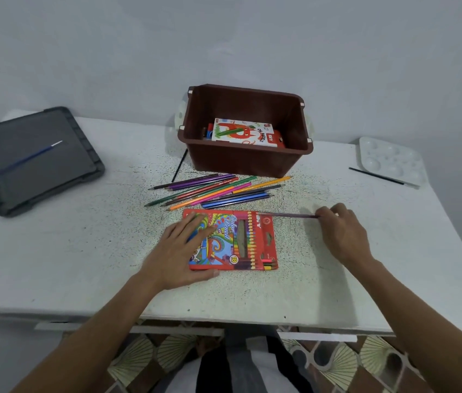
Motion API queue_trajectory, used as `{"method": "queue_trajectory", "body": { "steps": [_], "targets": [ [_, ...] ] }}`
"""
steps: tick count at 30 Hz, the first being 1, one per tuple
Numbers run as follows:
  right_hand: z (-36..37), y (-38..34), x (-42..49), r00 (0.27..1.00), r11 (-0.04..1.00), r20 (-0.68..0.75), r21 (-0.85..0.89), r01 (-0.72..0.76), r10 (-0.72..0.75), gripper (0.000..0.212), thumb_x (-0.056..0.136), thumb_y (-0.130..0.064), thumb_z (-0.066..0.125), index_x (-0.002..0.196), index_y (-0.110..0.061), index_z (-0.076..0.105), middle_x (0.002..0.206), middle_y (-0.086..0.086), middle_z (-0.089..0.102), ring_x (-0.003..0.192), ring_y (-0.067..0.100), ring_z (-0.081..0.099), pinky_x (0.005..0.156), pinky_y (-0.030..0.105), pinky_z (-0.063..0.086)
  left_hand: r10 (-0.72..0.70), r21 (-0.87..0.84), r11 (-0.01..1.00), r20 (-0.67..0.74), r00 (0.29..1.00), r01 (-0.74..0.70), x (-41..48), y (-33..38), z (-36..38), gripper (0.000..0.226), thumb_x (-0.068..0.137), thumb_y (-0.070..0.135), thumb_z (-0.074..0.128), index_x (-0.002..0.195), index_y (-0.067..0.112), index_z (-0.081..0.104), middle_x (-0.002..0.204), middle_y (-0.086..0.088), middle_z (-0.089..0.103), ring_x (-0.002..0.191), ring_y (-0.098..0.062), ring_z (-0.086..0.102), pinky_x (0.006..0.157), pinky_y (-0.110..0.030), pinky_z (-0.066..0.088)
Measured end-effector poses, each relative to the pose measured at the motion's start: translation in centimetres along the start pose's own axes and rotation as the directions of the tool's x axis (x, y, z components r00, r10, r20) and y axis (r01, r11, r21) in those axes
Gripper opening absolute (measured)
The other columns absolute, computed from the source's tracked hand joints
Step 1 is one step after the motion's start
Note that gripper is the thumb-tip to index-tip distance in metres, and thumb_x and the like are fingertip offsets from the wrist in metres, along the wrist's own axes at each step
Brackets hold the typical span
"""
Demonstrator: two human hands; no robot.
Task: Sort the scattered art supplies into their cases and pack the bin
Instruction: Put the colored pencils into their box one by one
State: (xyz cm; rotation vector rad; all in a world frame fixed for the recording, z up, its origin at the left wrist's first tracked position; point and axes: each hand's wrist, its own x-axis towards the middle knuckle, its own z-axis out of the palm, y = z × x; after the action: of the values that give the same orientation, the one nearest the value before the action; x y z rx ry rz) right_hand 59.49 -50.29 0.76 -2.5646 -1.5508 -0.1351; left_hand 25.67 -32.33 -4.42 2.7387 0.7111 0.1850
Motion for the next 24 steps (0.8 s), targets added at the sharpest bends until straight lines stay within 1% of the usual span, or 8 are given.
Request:
{"method": "queue_trajectory", "body": {
  "steps": [2,5,8,12,17,21,23,24],
  "targets": [
    [-0.4,1.4,-1.5,0.998,0.998,0.007,0.036,0.058,-0.058,0.018,0.092,-0.012,0.062,0.109,-0.015,0.06,0.096,0.012,0.053,0.076,0.033,0.052,0.049,0.037,0.048,-0.001,0.002,1.0,-0.003,1.0,0.001,0.0,0.0,0.0,0.096,0.077,0.09,0.039,0.154,0.037,0.019,0.165,0.006,0.007,0.151,-0.013,-0.005,0.121,-0.044,0.01],
    [-0.8,3.3,-3.7,0.986,0.987,0.03,0.021,0.161,-0.162,0.023,0.089,-0.01,0.067,0.11,-0.014,0.061,0.096,0.011,0.052,0.071,0.031,0.051,0.044,0.037,0.048,0.005,-0.006,1.0,-0.007,1.0,-0.005,0.0,0.0,0.0,0.096,0.077,0.09,0.038,0.154,0.036,0.02,0.165,0.006,0.007,0.151,-0.013,-0.005,0.12,-0.043,0.01],
    [-0.9,4.2,-5.1,0.977,0.977,0.033,0.001,0.212,-0.212,0.022,0.087,-0.008,0.069,0.109,-0.011,0.065,0.095,0.011,0.052,0.068,0.03,0.051,0.042,0.037,0.047,0.009,-0.007,1.0,-0.006,1.0,-0.009,0.0,0.0,0.0,0.096,0.077,0.09,0.038,0.154,0.036,0.02,0.165,0.006,0.007,0.152,-0.013,-0.004,0.12,-0.043,0.009],
    [-1.0,2.9,-5.7,0.966,0.966,0.012,0.031,0.256,-0.257,0.021,0.085,-0.005,0.072,0.105,-0.01,0.068,0.091,0.01,0.052,0.068,0.028,0.051,0.042,0.035,0.044,0.004,-0.003,1.0,0.004,1.0,-0.004,0.1,0.1,-0.1,0.097,0.077,0.09,0.037,0.155,0.036,0.019,0.165,0.006,0.005,0.151,-0.013,-0.006,0.119,-0.039,0.003],
    [0.0,-0.9,-6.0,0.943,0.936,-0.011,0.118,0.332,-0.333,0.027,0.083,0.005,0.07,0.108,-0.003,0.066,0.087,0.011,0.051,0.07,0.027,0.049,0.047,0.038,0.045,-0.003,-0.008,1.0,0.011,1.0,0.003,-0.1,0.1,-0.2,0.097,0.077,0.09,0.038,0.155,0.037,0.015,0.165,0.007,0.001,0.151,-0.011,-0.01,0.118,-0.036,-0.002],
    [1.2,-4.3,-6.6,0.932,0.91,-0.023,0.209,0.357,-0.361,0.023,0.086,0.002,0.067,0.109,0.001,0.064,0.09,0.011,0.055,0.075,0.027,0.052,0.057,0.038,0.049,0.001,-0.012,1.0,0.008,1.0,-0.001,0.0,0.1,-0.1,0.097,0.077,0.09,0.039,0.155,0.037,0.014,0.165,0.007,0.0,0.151,-0.011,-0.01,0.119,-0.038,0.001],
    [1.7,-5.5,-6.6,0.939,0.905,-0.022,0.261,0.337,-0.344,0.018,0.093,-0.008,0.057,0.109,-0.001,0.064,0.091,0.009,0.055,0.078,0.027,0.053,0.06,0.04,0.05,-0.002,-0.018,1.0,0.006,1.0,0.002,-0.1,0.1,-0.1,0.097,0.077,0.089,0.039,0.155,0.037,0.016,0.165,0.008,0.0,0.151,-0.011,-0.01,0.119,-0.039,0.001],
    [1.9,-6.0,-6.6,0.943,0.903,-0.014,0.283,0.324,-0.333,0.022,0.095,-0.015,0.052,0.11,-0.004,0.065,0.091,0.009,0.054,0.077,0.026,0.052,0.058,0.039,0.05,-0.005,-0.018,1.0,0.005,1.0,0.005,-0.1,0.1,-0.1,0.096,0.077,0.09,0.04,0.154,0.037,0.017,0.165,0.008,0.0,0.151,-0.01,-0.01,0.119,-0.038,0.001]
  ]
}}
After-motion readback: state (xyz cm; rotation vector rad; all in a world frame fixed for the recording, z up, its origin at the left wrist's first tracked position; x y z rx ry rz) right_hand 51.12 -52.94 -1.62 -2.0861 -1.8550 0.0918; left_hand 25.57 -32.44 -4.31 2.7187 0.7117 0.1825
